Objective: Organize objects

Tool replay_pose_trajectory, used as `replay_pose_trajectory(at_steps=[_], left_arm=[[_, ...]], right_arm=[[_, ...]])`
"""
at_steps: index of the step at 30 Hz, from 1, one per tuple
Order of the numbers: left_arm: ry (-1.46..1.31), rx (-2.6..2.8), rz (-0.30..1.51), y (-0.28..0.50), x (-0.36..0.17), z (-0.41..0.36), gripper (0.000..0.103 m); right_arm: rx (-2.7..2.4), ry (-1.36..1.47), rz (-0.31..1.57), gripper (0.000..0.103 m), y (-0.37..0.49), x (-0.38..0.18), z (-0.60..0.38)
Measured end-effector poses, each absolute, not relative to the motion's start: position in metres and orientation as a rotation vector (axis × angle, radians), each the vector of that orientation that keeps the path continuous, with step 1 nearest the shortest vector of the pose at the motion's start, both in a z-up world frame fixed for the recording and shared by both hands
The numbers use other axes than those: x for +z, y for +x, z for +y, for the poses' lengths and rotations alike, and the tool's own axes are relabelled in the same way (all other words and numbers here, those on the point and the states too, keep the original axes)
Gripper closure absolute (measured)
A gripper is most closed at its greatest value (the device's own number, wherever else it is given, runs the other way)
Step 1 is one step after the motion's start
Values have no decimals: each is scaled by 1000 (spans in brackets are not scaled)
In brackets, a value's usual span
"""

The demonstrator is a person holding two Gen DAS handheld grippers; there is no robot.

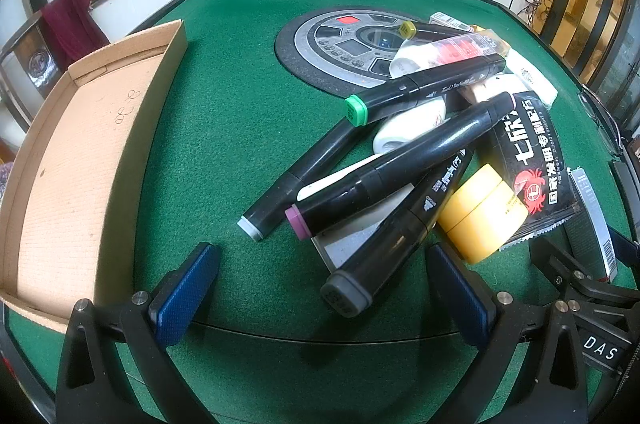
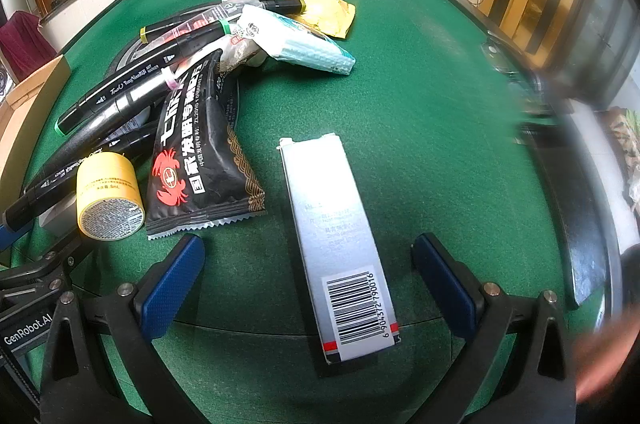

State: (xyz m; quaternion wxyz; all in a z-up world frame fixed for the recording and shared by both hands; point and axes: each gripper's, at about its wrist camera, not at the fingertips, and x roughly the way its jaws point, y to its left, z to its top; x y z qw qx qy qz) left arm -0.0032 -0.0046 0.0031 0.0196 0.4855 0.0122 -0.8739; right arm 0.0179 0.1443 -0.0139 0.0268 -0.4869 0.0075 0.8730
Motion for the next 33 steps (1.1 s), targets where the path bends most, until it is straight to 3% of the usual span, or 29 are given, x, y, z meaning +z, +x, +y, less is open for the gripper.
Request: replay_pose_trajectory(at_steps=[17, 23, 29, 33], left_arm=[[1504, -2712, 42, -3, 5, -4, 1], [1459, -2838, 131, 9, 16, -10, 1], [1403, -2939, 164, 20, 31, -22, 1], [1386, -2966, 73, 30, 40, -22, 6]], right_arm=[[2699, -1505, 22, 0, 18, -14, 143], [2891, -1682, -194, 0, 17, -9, 152], [3114, -1427, -134, 2, 24, 37, 186], [3214, -1288, 35, 5, 16, 51, 196]])
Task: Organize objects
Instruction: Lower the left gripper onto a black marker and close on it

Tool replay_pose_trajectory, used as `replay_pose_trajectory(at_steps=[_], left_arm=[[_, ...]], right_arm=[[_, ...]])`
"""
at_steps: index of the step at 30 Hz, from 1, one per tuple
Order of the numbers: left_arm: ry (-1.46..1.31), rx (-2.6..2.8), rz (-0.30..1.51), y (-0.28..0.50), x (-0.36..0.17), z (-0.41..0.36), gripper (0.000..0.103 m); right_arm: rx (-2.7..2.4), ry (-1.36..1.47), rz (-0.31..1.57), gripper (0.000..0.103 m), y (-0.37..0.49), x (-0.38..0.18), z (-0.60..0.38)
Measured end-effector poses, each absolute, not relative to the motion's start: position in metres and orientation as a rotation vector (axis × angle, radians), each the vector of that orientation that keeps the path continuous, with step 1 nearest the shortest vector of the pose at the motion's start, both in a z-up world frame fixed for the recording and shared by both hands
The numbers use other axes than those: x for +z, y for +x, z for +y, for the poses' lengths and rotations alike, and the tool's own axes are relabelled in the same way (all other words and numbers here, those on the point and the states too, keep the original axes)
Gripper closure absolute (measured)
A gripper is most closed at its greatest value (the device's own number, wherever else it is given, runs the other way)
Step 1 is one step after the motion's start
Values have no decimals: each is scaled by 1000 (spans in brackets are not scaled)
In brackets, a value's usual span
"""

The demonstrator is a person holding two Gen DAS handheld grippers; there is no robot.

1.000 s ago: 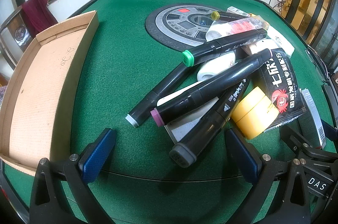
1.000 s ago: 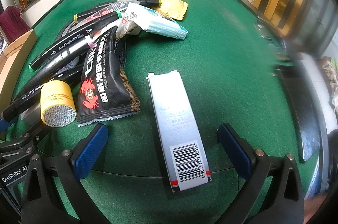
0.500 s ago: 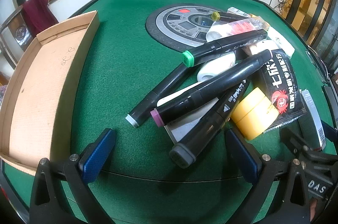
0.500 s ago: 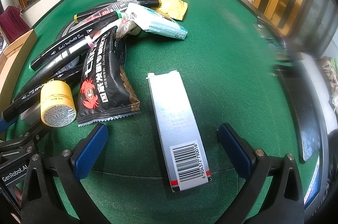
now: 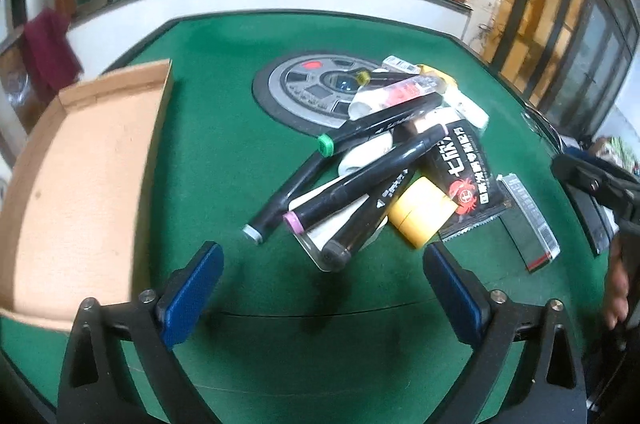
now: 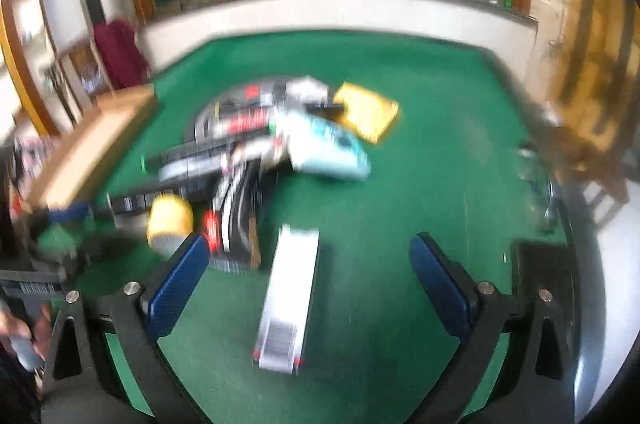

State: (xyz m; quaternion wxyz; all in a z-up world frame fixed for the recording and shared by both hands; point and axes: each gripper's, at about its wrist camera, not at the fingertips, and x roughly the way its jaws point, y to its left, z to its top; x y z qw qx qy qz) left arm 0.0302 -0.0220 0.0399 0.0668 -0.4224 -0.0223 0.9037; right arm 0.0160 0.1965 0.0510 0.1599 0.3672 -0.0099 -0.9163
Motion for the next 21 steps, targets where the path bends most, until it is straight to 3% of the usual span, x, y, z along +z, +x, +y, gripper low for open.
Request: replay_pose_trajectory(at_steps=[7, 14, 17, 21], left_arm=[[-1197, 2684, 109, 24, 62, -9, 10], [-1261, 2657, -159, -17, 90, -61, 13], [-1337, 2677, -90, -35, 89, -76, 13], [-1481, 2567, 57, -59, 66, -73, 46]], right_arm=[[-2555, 1049, -151, 14, 13, 49, 211], [-2570, 1068, -231, 18, 14, 47, 222], [-2558, 1101, -255, 18, 9, 44, 224], [-2546, 1120, -268, 18, 8, 41, 224]])
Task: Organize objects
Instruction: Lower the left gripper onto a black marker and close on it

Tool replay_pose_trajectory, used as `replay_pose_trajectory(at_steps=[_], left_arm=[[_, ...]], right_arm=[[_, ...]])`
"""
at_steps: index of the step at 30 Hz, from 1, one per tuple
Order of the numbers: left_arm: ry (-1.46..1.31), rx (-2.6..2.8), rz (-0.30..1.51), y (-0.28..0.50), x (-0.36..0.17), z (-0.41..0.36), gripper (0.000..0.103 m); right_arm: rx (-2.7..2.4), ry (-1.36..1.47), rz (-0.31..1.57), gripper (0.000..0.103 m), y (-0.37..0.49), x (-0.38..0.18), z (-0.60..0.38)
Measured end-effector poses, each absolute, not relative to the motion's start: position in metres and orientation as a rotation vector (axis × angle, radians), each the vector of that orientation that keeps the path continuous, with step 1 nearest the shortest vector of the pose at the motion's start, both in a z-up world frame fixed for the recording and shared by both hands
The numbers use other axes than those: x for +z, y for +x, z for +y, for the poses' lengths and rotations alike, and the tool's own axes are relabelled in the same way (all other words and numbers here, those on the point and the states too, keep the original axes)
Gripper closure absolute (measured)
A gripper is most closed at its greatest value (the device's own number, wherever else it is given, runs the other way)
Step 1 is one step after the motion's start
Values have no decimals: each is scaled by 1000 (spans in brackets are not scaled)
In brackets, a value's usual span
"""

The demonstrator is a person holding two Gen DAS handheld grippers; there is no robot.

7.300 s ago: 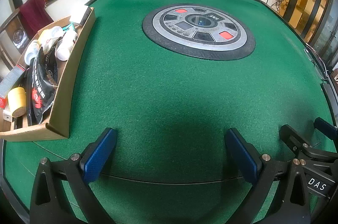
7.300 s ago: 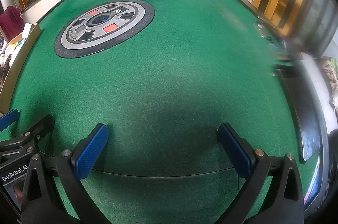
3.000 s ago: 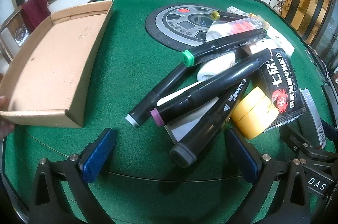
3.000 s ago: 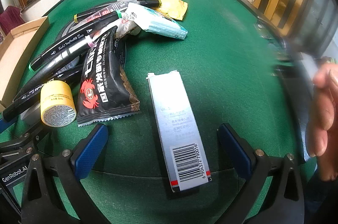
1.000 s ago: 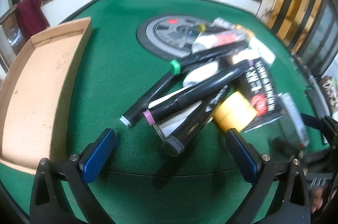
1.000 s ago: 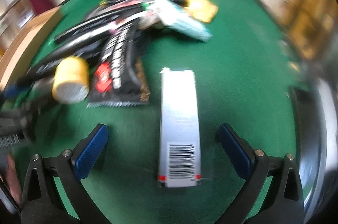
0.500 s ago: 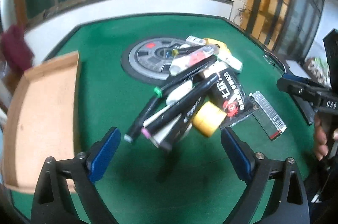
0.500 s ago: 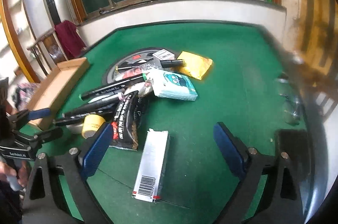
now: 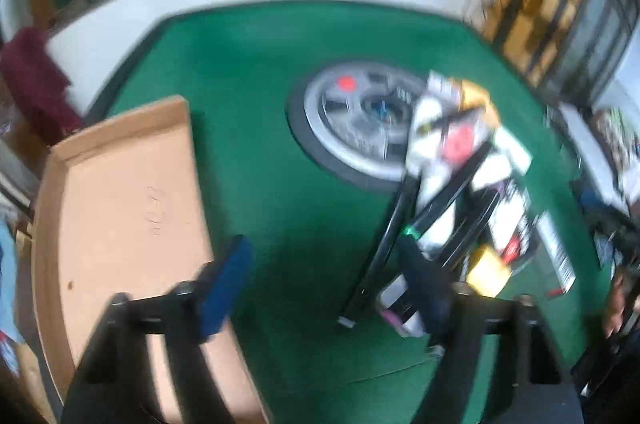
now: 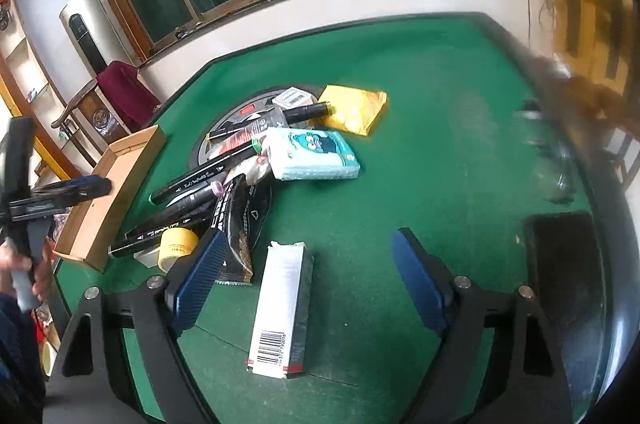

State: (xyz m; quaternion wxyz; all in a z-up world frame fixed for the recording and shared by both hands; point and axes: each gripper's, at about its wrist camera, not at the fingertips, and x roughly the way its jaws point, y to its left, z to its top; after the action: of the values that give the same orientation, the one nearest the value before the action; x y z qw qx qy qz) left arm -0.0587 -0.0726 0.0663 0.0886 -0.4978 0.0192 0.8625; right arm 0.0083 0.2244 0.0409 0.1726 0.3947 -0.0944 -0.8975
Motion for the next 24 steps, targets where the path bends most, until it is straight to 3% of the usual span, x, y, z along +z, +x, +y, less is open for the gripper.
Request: replay_pose_trajectory(at_steps=[2, 6, 11, 24], left_arm=[[-1552, 2533, 163, -67, 52, -66, 50], [-1475, 2396, 148, -62, 50, -55, 50], [-1533, 2357, 259, -66, 37, -42, 50], [-1602, 2337, 271, -100, 24, -27, 54]], right_arm=[[-2568, 1108, -252, 18, 10, 42, 224], [-2561, 1118, -254, 18, 9, 40, 224], [-2557, 1132, -256, 18, 8, 39, 225], [-2559, 1126, -247, 18, 11, 41, 224]])
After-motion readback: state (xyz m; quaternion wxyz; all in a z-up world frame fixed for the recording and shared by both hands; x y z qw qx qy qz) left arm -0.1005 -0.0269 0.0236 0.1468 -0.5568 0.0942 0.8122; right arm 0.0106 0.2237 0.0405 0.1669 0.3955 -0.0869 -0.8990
